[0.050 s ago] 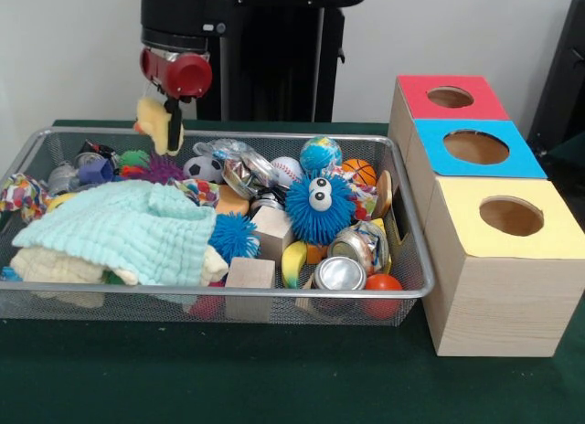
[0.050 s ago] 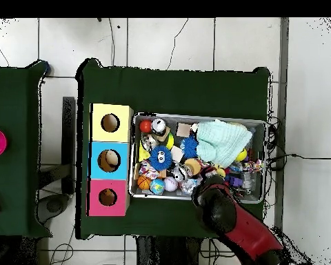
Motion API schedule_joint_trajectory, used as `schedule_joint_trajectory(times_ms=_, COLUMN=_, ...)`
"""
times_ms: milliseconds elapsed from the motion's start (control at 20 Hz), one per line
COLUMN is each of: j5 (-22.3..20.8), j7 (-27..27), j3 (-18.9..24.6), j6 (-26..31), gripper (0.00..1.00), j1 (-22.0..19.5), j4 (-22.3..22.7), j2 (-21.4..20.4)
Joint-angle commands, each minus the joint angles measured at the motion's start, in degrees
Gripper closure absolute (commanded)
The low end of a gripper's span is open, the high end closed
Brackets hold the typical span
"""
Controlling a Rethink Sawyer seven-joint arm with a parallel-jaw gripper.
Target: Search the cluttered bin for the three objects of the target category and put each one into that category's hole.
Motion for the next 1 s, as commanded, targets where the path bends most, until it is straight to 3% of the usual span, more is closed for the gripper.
schedule_joint_trajectory(times_ms=50, j5=4.97, j7=13.21, j3=0.41, j6=5.52, gripper=1.0, j1=2.7, j4=4.84, j2=-3.16)
schedule_joint_trajectory(times_ms=500, j5=6.93, j7=13.72, j3=1.67, j6=3.01, gripper=1.0, j1=2.52, j4=6.43, j2=-1.59)
schedule_joint_trajectory(times_ms=800, j5=9.06, j7=15.6, j3=2.51, j6=2.01, gripper=1.0, j1=3.44, j4=8.77, j2=-2.66)
schedule_joint_trajectory(times_ms=1000, j5=10.84, j7=17.88, j3=3.03, j6=1.39, gripper=1.0, j1=5.18, j4=12.78, j2=-5.59)
